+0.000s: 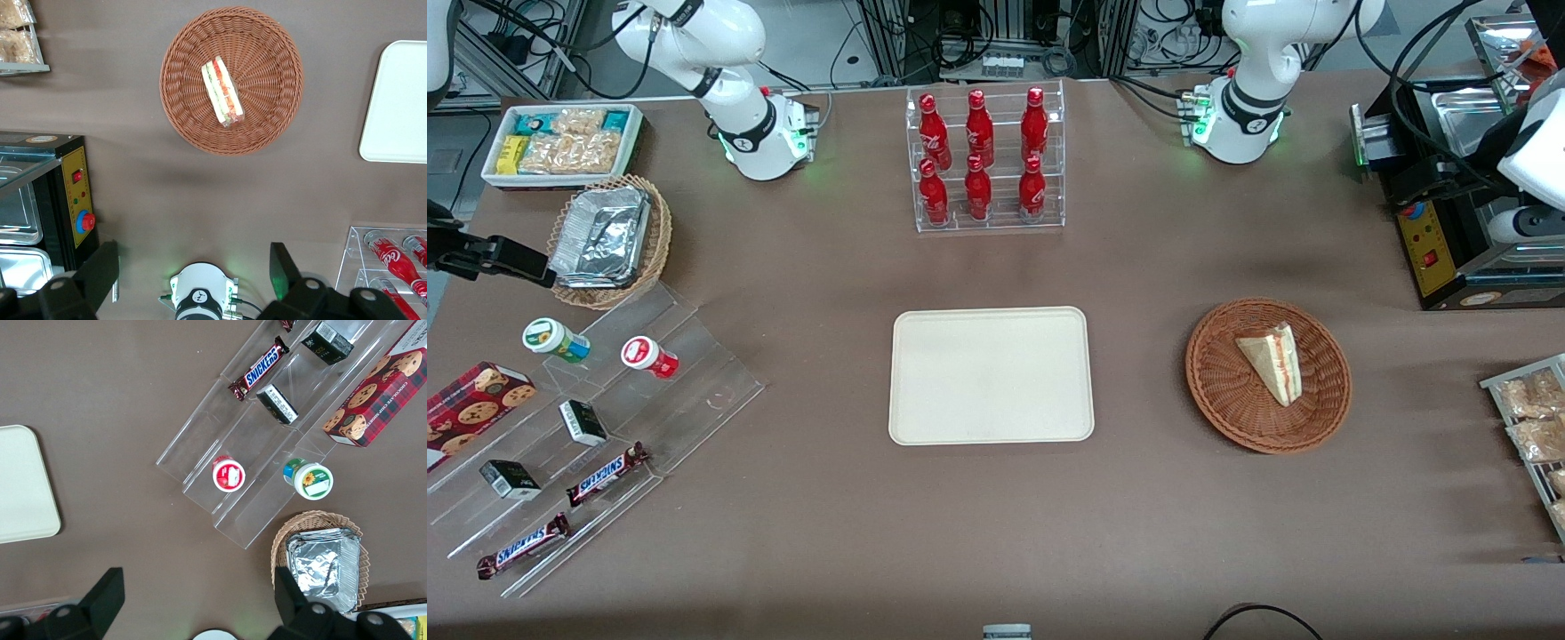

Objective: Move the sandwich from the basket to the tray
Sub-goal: 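Move the left gripper over the wrapped sandwich in the wicker basket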

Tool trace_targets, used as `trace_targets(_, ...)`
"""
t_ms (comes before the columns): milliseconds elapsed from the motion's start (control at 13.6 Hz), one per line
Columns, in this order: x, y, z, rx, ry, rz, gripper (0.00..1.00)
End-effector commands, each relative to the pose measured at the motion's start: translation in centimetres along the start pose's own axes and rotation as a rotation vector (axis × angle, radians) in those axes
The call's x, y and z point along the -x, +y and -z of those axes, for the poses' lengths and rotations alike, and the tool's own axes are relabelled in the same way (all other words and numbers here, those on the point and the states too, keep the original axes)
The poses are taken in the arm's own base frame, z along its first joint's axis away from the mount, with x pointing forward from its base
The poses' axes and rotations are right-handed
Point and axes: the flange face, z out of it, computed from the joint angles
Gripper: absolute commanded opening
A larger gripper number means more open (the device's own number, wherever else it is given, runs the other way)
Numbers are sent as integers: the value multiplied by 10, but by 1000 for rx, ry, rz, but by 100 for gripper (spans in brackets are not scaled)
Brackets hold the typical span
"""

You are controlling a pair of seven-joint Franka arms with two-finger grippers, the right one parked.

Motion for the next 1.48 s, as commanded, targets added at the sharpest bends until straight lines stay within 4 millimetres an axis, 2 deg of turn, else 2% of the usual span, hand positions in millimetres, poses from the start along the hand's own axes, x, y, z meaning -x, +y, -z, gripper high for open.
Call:
trace_targets(0, 2, 1, 2, 11, 6, -3, 100)
trace_targets(148, 0, 0, 2, 12, 17, -3, 100)
trace_targets(221, -4, 0, -5, 7, 14, -2, 100)
trace_targets(369, -10, -4, -27, 4, -8, 7, 100)
trace_targets(664, -23, -3, -85, -6, -8, 32, 100)
trace_targets(1033, -36, 3, -139, -2, 25, 265, 100)
trace_targets(1254, -38, 5, -177, 12, 73, 343, 100)
trace_targets(1402, -40, 8, -193, 16, 90, 377, 100)
